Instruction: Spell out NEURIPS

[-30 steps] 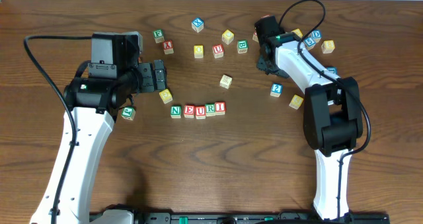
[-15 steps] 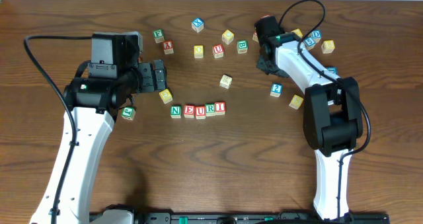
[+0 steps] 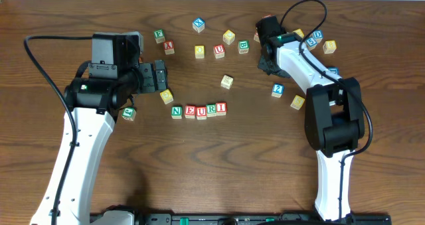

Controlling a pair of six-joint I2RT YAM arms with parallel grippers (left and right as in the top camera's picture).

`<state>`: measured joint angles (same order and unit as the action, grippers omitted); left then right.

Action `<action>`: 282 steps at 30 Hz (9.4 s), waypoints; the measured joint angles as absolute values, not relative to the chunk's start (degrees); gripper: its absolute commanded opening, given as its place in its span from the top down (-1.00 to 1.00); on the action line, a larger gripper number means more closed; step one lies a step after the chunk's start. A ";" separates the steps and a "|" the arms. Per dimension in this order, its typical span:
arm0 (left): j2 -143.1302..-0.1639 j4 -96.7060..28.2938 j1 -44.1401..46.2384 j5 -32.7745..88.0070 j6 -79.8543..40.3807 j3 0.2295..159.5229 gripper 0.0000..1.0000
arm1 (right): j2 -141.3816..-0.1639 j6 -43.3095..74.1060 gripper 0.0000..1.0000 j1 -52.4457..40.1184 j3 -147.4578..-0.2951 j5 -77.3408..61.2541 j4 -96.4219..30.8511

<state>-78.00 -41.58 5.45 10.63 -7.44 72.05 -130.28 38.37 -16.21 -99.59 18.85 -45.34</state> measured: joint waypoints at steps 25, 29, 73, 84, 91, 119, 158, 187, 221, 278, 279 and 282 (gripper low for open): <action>-78.00 -41.58 5.45 10.63 -7.44 72.05 -0.96 | -123.28 24.84 0.42 -16.19 -99.61 9.91 -44.75; -78.00 -41.58 5.45 10.63 -7.44 72.05 -0.96 | -119.98 22.92 0.41 -16.19 -99.61 8.58 -45.25; -78.00 -41.58 5.45 10.63 -7.44 72.05 -0.96 | -116.95 20.34 0.98 -16.58 -99.61 5.96 -52.05; -78.00 -41.60 5.45 10.63 -7.44 72.05 -0.96 | -116.95 20.36 0.98 -17.06 -98.48 5.96 -52.03; -78.00 -41.58 5.45 10.63 -7.44 72.05 -0.96 | -116.95 20.36 0.98 -17.06 -98.48 5.96 -52.03; -78.00 -41.58 5.45 10.63 -7.44 72.05 -0.96 | -121.03 20.36 0.98 -18.63 -98.41 5.96 -48.88; -78.00 -41.58 5.45 10.63 -7.44 72.05 -0.96 | -122.45 20.78 0.98 -18.63 -96.66 7.53 -47.42; -78.00 -41.58 5.45 10.63 -7.44 72.05 -0.96 | -124.79 21.47 0.98 -18.61 -96.60 7.60 -45.30; -78.00 -41.58 5.45 10.63 -7.44 72.05 -0.95 | -125.03 21.47 0.98 -18.11 -96.60 7.94 -43.53; -78.00 -41.58 5.45 10.63 -7.44 72.05 -0.96 | -130.67 21.41 0.98 -18.15 -97.69 5.93 -36.29; -78.00 -41.58 5.45 10.63 -7.44 72.05 -0.96 | -130.67 21.39 0.98 -18.15 -97.69 5.93 -36.25; -78.00 -41.58 5.45 10.63 -7.44 72.05 -0.96 | -130.72 21.41 0.98 -18.13 -97.71 5.91 -36.25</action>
